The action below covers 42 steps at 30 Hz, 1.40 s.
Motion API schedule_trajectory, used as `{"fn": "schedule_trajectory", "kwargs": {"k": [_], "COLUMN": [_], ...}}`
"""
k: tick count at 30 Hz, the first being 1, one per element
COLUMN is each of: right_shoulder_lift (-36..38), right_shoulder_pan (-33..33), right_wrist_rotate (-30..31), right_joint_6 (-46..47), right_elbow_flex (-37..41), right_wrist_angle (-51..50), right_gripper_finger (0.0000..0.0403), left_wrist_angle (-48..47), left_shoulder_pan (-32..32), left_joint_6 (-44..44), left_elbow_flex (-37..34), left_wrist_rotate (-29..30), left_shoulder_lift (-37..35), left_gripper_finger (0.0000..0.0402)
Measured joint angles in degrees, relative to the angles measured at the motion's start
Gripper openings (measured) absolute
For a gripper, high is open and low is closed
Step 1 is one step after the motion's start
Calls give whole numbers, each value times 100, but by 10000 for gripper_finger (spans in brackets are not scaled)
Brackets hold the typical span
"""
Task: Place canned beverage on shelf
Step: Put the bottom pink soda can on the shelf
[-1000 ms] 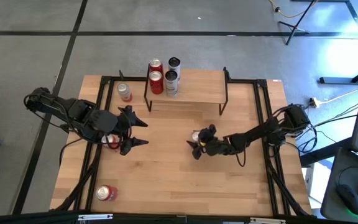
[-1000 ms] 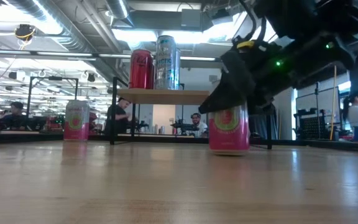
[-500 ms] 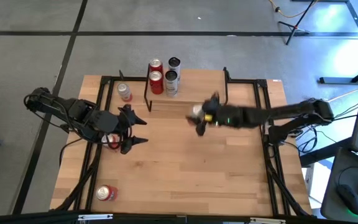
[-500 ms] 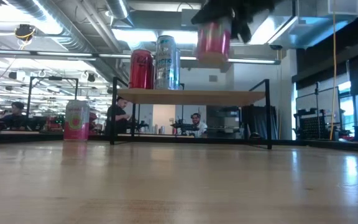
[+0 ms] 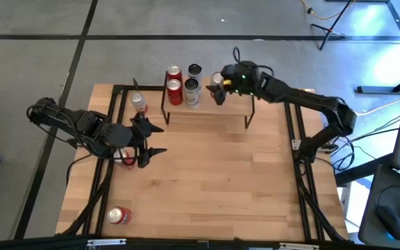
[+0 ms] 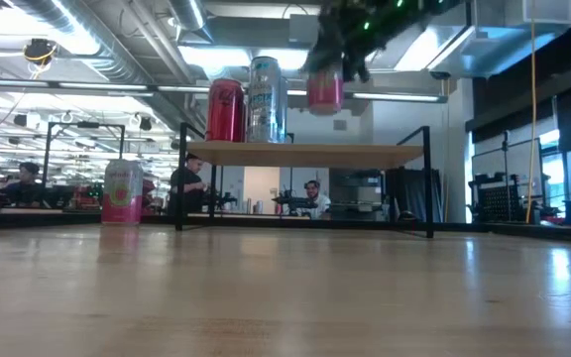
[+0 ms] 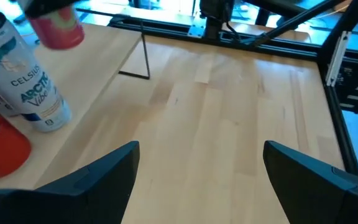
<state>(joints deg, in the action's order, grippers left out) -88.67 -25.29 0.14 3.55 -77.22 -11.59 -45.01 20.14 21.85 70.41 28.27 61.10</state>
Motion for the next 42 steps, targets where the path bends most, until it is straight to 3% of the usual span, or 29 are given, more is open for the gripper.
{"fn": "schedule_trajectory", "kwargs": {"k": [8, 23, 32, 42], "right_shoulder_lift": [-745, -906, -897, -506], "right_shoulder_pan": [-340, -364, -362, -362], "right_wrist_rotate": [-577, -579, -472, -460], "right_joint_6": [-180, -520, -540, -540], "right_elbow_flex": [-10, -3, -3, -161], "right_wrist_angle": [453, 534, 580, 385], "right_gripper_finger": [266, 266, 388, 353], "left_wrist_angle": [0, 9, 5, 5], "left_shoulder_pan": [-43, -42, -42, -42], "left_joint_6": [35, 167, 170, 164], "left_elbow_flex": [0, -2, -7, -7], "left_wrist_rotate": [177, 264, 262, 253], "left_shoulder_lift": [0, 0, 0, 0], "left_gripper_finger": [330, 330, 330, 330]}}
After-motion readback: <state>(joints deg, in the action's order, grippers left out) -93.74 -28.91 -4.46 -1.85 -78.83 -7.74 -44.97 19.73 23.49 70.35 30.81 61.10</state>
